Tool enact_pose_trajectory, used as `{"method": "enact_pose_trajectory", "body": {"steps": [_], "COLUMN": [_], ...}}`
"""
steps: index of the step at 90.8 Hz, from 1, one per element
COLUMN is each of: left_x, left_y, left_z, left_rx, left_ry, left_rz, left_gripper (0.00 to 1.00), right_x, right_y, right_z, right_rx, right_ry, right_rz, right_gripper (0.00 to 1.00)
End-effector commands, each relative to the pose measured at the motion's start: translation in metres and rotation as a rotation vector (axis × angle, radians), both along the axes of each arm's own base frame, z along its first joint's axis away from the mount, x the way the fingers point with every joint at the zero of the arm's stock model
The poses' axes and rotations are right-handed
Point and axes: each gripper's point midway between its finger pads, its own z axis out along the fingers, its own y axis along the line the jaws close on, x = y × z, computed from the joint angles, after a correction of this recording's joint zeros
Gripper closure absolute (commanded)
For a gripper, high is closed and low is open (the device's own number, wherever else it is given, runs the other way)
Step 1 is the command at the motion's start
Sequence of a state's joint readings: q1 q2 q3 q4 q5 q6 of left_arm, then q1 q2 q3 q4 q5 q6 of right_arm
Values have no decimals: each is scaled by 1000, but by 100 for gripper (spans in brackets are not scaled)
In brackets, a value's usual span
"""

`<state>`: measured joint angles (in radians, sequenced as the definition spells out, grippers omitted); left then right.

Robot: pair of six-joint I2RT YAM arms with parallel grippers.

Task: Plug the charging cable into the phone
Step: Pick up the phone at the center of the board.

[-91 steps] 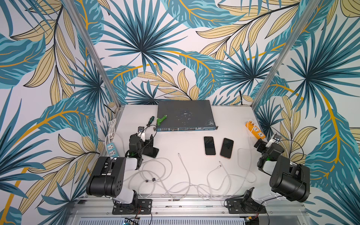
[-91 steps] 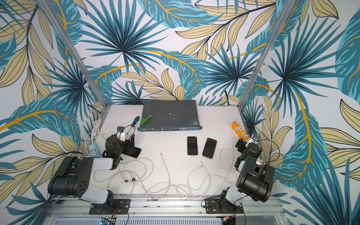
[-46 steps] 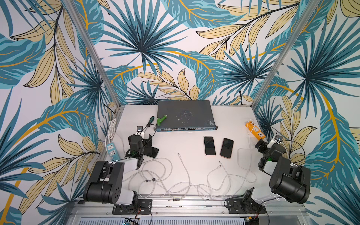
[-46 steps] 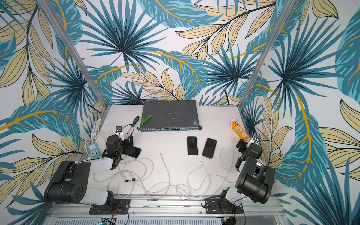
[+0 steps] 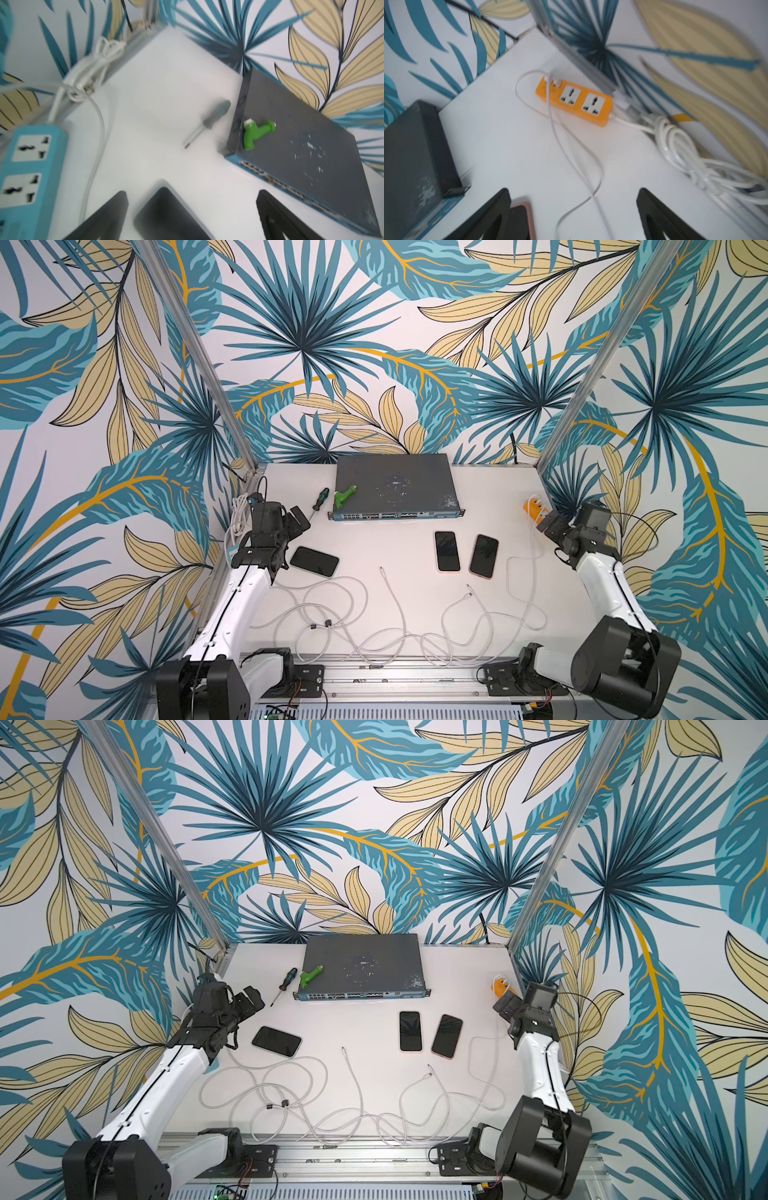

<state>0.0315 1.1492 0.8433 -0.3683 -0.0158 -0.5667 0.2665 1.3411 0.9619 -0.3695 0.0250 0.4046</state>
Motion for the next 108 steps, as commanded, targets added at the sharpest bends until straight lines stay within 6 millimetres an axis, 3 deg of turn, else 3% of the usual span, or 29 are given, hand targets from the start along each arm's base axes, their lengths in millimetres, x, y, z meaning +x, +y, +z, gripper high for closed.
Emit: {"method": "enact_pose_trajectory", "body": {"steps": [1,10,20,32,43,108], "left_x": [-32,-42,-50,-54,-58,-67], "left_y": [-58,-81,-87,-92,-93,-98], "left_z": [-25,-28,-34,-41,-45,-58], "left_rx": [-252,-305,-281,-296,-286,-263], "left_ry": [226,273,292,320,356,442], "left_rz": [-212,-297,-314,-330,-351,-436], "left_gripper": [0,0,0,0,0,0], "right_x": [-63,-65,-69,-72,-74,-81], "right_y": [35,59,84,95,105,121], "right_z": [-48,-57,-75,-96,-101,-141], "right_rx": [-23,-27,-57,-79,-71,-258], "right_ry": [379,416,515,594,619,763], "right_rz": [114,162,222,210,218,248], "right_gripper": [1,1,1,1,1,0]}}
